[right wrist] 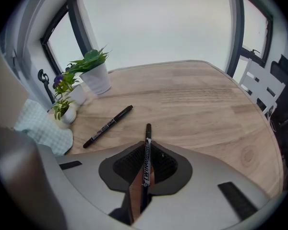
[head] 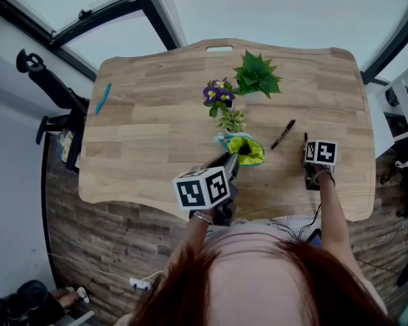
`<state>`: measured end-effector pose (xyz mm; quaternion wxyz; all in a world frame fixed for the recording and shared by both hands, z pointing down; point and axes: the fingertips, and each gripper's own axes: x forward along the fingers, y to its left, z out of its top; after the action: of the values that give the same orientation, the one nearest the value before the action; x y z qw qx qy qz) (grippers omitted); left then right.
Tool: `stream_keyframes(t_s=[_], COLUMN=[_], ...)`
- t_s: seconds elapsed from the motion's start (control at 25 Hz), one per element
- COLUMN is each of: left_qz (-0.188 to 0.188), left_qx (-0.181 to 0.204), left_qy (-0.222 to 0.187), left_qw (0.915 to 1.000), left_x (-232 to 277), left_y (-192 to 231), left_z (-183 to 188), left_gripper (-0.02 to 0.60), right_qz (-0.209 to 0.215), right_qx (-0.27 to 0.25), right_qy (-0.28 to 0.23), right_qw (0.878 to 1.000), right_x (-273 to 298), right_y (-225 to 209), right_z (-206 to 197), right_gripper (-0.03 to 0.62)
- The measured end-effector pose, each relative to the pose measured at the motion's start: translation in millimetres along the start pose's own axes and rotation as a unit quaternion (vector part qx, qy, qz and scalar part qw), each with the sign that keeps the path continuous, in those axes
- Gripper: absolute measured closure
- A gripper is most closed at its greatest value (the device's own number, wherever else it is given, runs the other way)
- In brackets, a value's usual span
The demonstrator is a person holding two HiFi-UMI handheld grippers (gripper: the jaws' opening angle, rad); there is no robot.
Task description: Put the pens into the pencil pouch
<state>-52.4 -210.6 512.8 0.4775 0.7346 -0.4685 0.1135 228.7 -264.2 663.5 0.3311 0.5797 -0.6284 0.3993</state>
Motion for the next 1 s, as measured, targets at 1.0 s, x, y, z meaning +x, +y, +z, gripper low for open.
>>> stream_keyframes(t_s=[1.0], left_qz=[-0.024], left_qx=[-0.007], left_qy=[-0.011], left_qw=[0.9996], left_x=[-3.0], left_y=[-4.0], left_z=[-5.7], left_gripper=[0.548], right_qz=[0.092], right_qx=[0.020], right_qy=[-0.163], right_qw=[0.982], right_x=[-81.6], right_y=[60.6], right_z=[30.9], right_gripper=[0.560])
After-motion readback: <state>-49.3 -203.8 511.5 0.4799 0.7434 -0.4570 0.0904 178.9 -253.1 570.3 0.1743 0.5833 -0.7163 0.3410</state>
